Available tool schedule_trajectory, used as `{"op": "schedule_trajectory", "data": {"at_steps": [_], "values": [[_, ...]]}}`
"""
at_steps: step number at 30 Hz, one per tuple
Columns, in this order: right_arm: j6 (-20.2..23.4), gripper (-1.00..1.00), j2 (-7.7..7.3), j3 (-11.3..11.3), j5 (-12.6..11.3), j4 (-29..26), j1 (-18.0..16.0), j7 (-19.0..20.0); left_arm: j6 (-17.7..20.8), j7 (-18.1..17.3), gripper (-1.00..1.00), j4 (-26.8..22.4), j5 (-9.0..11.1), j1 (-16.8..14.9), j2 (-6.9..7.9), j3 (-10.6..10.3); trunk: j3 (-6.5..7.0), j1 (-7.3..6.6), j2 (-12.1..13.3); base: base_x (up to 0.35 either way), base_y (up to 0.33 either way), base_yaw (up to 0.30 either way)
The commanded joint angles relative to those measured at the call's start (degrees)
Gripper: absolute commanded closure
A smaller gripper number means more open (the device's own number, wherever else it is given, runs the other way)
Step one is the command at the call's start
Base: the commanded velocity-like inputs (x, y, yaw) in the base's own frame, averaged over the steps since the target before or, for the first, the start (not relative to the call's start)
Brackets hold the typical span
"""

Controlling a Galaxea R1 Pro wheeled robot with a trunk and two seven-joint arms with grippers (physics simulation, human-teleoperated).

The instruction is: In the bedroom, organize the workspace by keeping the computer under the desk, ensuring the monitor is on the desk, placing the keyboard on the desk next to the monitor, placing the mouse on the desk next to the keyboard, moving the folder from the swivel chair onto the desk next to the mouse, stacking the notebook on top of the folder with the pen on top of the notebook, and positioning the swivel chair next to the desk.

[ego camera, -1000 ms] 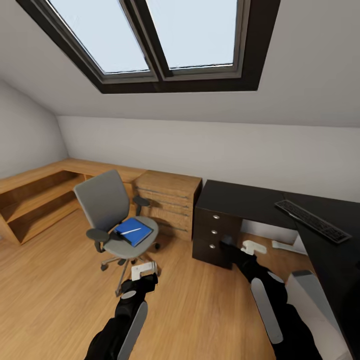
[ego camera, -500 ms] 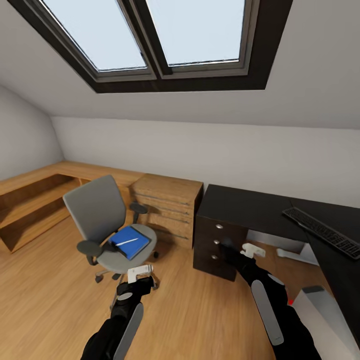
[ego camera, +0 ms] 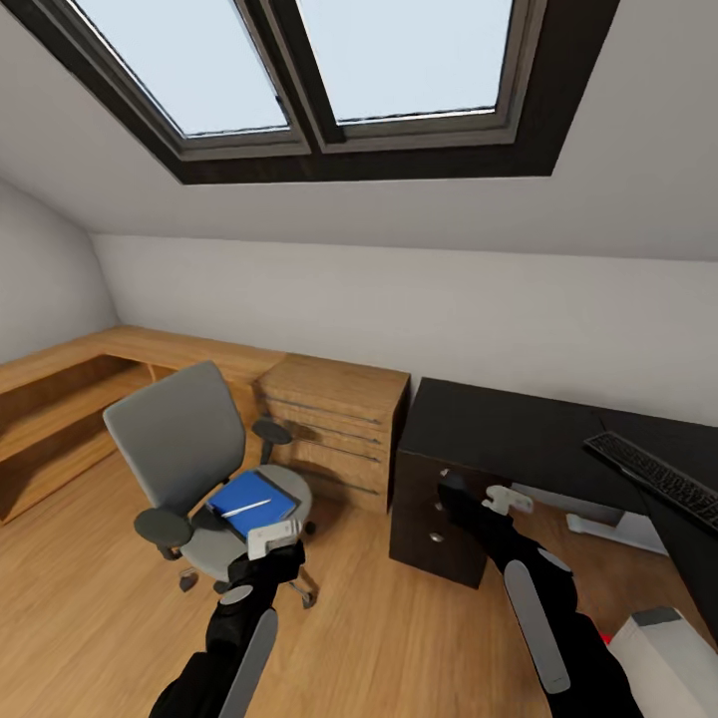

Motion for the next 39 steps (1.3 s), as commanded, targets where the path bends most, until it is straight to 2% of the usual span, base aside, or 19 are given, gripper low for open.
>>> {"op": "schedule_trajectory", "data": {"at_steps": [1, 4, 12, 20, 24, 26, 27, 32, 33, 34, 36, 37, 38, 39], "values": [[0.3, 1.0, 0.04, -0.1, -0.7, -0.1, 0.0, -0.3, 0.6, 0.6, -1.0, -0.3, 0.6, 0.1, 0.0, -0.1, -0.13, 0.07, -0.1, 0.325, 0.002, 0.0], [0.3, 1.0, 0.04, -0.1, -0.7, -0.1, 0.0, -0.4, 2.0, 0.6, -1.0, -0.8, 0.6, 0.5, -0.05, -0.1, -0.13, 0.07, -0.1, 0.325, 0.001, 0.0], [0.2, 1.0, -0.12, -0.1, -0.4, 0.4, 0.0, -0.5, 2.4, 0.6, -1.0, -0.8, 0.5, 0.6, -0.06, -0.2, -0.13, 0.07, -0.1, 0.325, 0.0, 0.0], [0.3, 1.0, -0.73, -0.1, 0.1, 4.6, 0.0, -0.6, 2.5, 0.6, -1.0, -0.8, 0.5, 0.6, -0.08, -0.2, -0.13, 0.07, -0.1, 0.325, 0.0, 0.0], [0.3, 1.0, -0.72, 0.0, 3.0, 5.2, -0.1, -0.6, 2.5, 0.6, -1.0, -0.6, 0.6, 0.6, -0.13, -0.7, -0.13, 0.07, -0.1, 0.325, 0.0, 0.0], [0.3, 1.0, -0.58, 0.1, 6.1, 5.3, -0.1, -0.8, 2.5, 0.6, -1.0, -0.6, 0.5, 0.6, -0.12, -1.1, -0.13, 0.07, -0.1, 0.326, 0.0, 0.0], [0.3, 1.0, -0.38, 0.2, 9.6, 5.3, -0.1, -1.4, 2.5, 0.6, -1.0, -0.5, 0.5, 0.6, -0.12, -1.4, -0.13, 0.07, -0.1, 0.326, 0.0, 0.0], [0.3, 1.0, -0.32, 0.4, 10.5, 5.3, -0.1, -4.5, 2.5, 0.6, -1.0, -0.2, 0.5, 0.6, -0.14, -1.7, -0.13, 0.07, -0.1, 0.326, 0.0, 0.0], [0.3, 1.0, -0.32, 0.5, 10.6, 5.3, -0.1, -4.8, 2.4, 0.6, -1.0, -0.2, 0.5, 0.7, -0.15, -2.1, -0.13, 0.07, -0.1, 0.325, 0.0, 0.0], [0.3, 1.0, -0.32, 0.5, 10.6, 5.5, -0.1, -5.1, 2.4, 0.7, -1.0, -0.4, 0.5, 0.9, -0.14, -3.7, -0.13, 0.07, -0.1, 0.325, 0.0, 0.0], [0.3, 1.0, -0.32, 0.5, 10.7, 6.5, -0.2, -5.2, 2.3, 0.7, -1.0, -0.4, 0.5, 0.9, -0.11, -4.5, -0.13, 0.07, -0.1, 0.325, 0.0, 0.0], [0.3, 1.0, -0.35, 0.6, 10.7, 7.8, -0.3, -5.2, 2.3, 0.7, -1.0, -0.5, 0.5, 0.9, -0.09, -4.8, -0.13, 0.07, -0.1, 0.325, 0.0, 0.0], [0.3, 1.0, -0.51, 0.5, 10.7, 12.6, -1.0, -5.3, 2.2, 0.7, -1.0, -1.2, 0.5, 1.4, -0.07, -5.3, -0.13, 0.07, -0.1, 0.326, 0.0, 0.0], [0.3, 1.0, -0.56, 0.5, 10.7, 14.0, -1.5, -5.3, 2.2, 0.7, -1.0, -1.7, 0.5, 2.0, -0.09, -5.6, -0.13, 0.07, -0.1, 0.326, 0.0, 0.0]]}}
